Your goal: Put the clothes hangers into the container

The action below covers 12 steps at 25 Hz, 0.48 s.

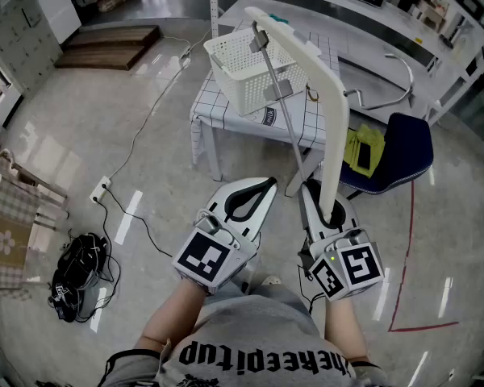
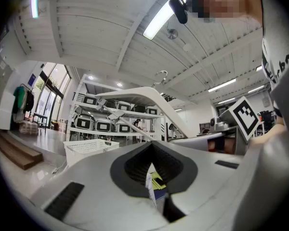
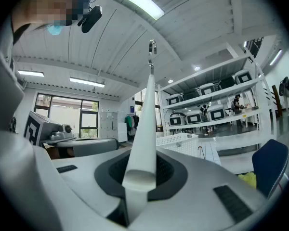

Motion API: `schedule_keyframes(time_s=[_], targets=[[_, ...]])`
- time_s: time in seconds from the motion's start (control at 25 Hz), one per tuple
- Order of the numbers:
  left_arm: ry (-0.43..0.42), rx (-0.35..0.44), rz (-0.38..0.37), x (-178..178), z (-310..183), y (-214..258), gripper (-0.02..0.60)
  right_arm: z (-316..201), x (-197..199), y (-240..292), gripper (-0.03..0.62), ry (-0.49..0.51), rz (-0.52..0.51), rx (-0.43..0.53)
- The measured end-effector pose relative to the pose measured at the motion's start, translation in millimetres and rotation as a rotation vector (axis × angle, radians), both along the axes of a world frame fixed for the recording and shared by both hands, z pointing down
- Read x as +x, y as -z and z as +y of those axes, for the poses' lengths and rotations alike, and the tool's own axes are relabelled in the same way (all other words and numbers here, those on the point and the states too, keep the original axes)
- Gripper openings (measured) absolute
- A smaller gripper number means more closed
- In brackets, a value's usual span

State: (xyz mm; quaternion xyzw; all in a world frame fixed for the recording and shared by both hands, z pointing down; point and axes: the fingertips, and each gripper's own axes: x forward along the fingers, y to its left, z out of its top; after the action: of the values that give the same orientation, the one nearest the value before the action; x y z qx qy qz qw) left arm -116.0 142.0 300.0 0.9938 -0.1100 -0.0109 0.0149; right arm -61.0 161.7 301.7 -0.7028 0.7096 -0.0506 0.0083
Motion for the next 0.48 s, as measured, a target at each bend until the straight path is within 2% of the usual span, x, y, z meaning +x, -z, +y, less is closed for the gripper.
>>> schedule_keyframes(time_s=[0.48], targets=[[0.01, -0.005, 0.001, -12, -12, 0, 0.02, -10, -11, -2, 0.052, 0.0, -0.004, -0.007]])
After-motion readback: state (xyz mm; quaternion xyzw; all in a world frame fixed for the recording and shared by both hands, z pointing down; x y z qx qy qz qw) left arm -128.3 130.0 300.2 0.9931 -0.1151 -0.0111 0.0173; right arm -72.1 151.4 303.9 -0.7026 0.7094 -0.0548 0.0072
